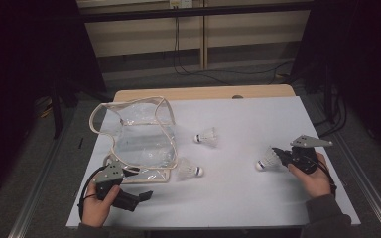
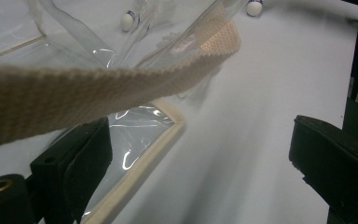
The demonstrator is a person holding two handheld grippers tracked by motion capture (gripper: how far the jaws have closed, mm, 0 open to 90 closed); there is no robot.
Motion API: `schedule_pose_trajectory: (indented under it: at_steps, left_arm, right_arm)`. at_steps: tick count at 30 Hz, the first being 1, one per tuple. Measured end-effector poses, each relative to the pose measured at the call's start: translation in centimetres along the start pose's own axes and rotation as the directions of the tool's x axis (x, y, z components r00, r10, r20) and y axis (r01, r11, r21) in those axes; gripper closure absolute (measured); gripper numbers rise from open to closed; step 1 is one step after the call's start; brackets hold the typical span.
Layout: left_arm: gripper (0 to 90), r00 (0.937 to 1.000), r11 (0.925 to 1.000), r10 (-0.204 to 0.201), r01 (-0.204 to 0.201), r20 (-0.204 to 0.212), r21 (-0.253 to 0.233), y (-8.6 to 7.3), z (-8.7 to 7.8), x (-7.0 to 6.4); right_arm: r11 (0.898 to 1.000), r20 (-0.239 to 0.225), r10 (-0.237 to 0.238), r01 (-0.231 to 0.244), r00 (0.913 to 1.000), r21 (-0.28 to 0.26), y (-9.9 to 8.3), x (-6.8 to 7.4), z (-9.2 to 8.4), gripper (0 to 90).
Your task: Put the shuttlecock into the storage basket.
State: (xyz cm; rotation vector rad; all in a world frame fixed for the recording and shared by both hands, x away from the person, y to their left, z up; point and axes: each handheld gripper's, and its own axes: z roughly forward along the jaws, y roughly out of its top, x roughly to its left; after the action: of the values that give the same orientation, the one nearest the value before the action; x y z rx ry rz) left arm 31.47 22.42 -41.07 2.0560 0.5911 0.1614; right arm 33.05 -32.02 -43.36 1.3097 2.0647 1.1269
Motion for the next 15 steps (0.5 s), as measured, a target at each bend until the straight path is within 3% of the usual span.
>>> schedule_pose_trajectory:
  at_steps: [15]
  left_arm:
    - [5.9, 1.0000, 1.0000, 0.007, -0.007, -0.003, 0.007, 0.04, -0.04, 0.03]
  right_arm:
    - [1.000, 0.014, 0.019, -0.019, 0.9997, -0.005, -0.30, -0.85, -0.92, 88.2]
